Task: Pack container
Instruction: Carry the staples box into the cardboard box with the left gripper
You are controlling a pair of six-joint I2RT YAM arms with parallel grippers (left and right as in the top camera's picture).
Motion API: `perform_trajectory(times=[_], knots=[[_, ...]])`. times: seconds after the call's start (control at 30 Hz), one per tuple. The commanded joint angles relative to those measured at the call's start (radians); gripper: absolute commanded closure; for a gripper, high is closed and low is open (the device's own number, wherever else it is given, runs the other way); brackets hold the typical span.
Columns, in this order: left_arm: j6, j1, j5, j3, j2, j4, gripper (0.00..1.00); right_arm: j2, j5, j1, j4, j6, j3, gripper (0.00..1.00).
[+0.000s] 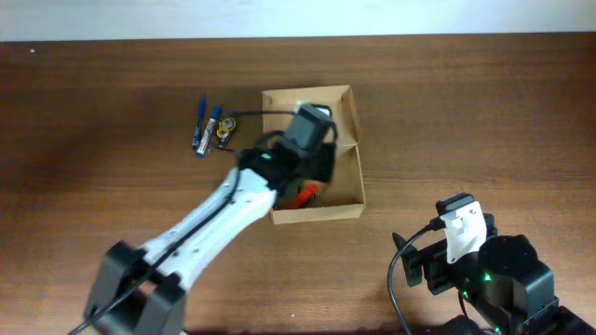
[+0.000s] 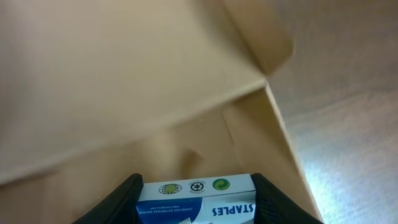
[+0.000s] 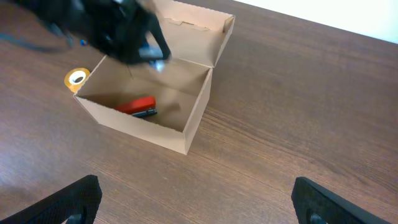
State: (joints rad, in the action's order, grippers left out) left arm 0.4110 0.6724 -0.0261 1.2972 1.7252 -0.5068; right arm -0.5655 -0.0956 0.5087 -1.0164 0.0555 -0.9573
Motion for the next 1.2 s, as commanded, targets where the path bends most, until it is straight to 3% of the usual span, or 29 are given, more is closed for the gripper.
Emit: perform_trajectory(times=[0.0, 0.4, 0.87, 0.97, 1.17], knots=[[0.048, 0.041, 0.011, 0.011, 0.034, -0.002, 0.5, 0.007, -0.005, 0.008, 0.003, 0.003, -0.001, 0.01], [0.158, 0.1, 0.043, 0.011, 0.096, 0.002, 0.5, 0.007, -0.005, 0.008, 0.003, 0.003, -0.001, 0.01], [0.18, 0.133, 0.057, 0.011, 0.109, 0.013, 0.49, 0.007, -0.005, 0.008, 0.003, 0.003, -0.001, 0.01], [0.18, 0.133, 0.058, 0.011, 0.109, 0.013, 0.32, 0.007, -0.005, 0.008, 0.003, 0.003, -0.001, 0.01], [0.18, 0.133, 0.064, 0.011, 0.109, 0.007, 0.31, 0.007, -0.005, 0.008, 0.003, 0.003, -0.001, 0.01]])
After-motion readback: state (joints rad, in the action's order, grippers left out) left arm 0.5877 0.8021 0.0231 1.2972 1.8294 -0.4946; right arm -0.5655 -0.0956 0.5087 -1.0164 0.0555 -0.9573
